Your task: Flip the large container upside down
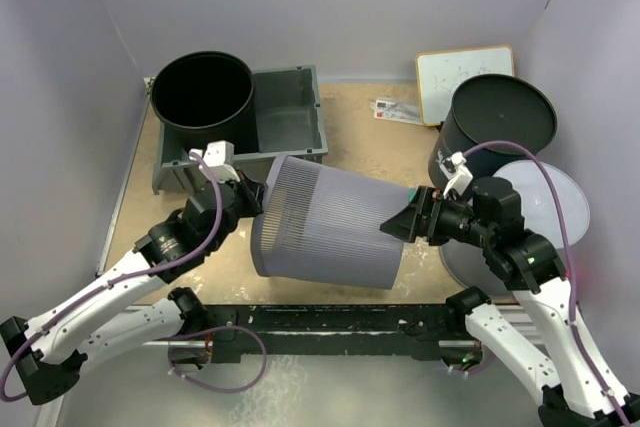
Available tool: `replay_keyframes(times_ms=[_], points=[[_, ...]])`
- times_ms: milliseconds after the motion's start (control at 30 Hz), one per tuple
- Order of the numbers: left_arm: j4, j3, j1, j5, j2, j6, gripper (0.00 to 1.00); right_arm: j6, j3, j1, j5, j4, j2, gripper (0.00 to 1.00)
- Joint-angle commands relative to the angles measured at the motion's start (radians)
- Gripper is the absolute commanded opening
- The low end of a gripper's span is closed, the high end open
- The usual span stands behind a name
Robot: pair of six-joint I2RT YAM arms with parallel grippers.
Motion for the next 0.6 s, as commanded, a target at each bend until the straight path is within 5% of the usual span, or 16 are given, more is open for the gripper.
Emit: replay_keyframes(times_ms=[0, 567], points=[[-0.055, -0.08, -0.017, 0.163, 0.064, -0.022, 0.0, 0.022, 0.131, 0.008, -0.2, 0.189, 0.003, 0.85], [0.115, -0.129, -0.018, 0.257, 0.148, -0.064, 0.0, -0.011, 0.228, 0.007, -0.173, 0.318, 0.132, 0.86]])
